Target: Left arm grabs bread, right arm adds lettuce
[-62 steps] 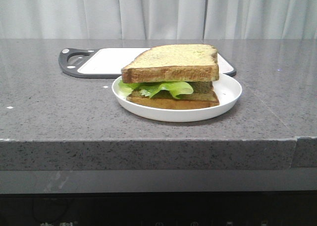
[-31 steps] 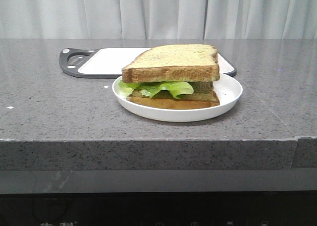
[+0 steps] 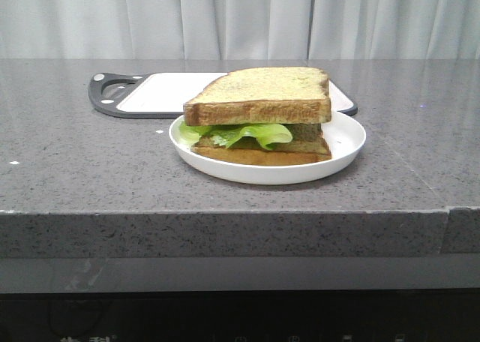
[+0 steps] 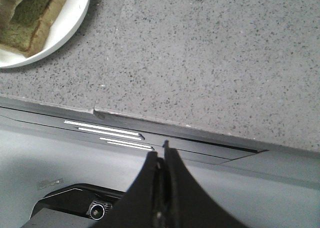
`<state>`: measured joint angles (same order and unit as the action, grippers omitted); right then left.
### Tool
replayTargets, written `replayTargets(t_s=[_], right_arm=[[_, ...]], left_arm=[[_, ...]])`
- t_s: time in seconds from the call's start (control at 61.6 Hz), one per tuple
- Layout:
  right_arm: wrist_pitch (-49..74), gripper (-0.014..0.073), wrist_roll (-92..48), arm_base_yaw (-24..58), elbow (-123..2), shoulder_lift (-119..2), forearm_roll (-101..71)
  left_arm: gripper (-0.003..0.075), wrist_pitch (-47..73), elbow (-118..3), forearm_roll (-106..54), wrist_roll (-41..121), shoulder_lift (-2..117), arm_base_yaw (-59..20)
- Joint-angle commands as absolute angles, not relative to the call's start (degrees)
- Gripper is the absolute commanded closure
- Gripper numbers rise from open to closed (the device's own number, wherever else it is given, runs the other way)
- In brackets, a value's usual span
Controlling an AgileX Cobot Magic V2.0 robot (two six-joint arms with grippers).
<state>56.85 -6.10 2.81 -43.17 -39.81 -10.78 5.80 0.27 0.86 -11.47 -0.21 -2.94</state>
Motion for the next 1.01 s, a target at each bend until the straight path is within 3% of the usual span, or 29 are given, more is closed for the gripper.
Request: replayTargets(t_s=[0.0, 0.179, 0.99], right_arm=[[54.10, 0.0711, -6.09, 2.63, -44.66, -39.63, -10.98], [54.10, 0.0711, -6.09, 2.63, -44.66, -39.63, -10.98], [54.10, 0.0711, -6.09, 2.63, -44.66, -39.63, -10.98]], left_arm=[[0.0741, 0.77, 0.65, 1.88, -10.87, -1.25, -2.78], [0.0741, -1.30, 0.65, -0.96, -3.34, -1.25, -2.78], [0.0741, -4.19, 0.65, -0.96, -2.70, -1.25, -2.78]])
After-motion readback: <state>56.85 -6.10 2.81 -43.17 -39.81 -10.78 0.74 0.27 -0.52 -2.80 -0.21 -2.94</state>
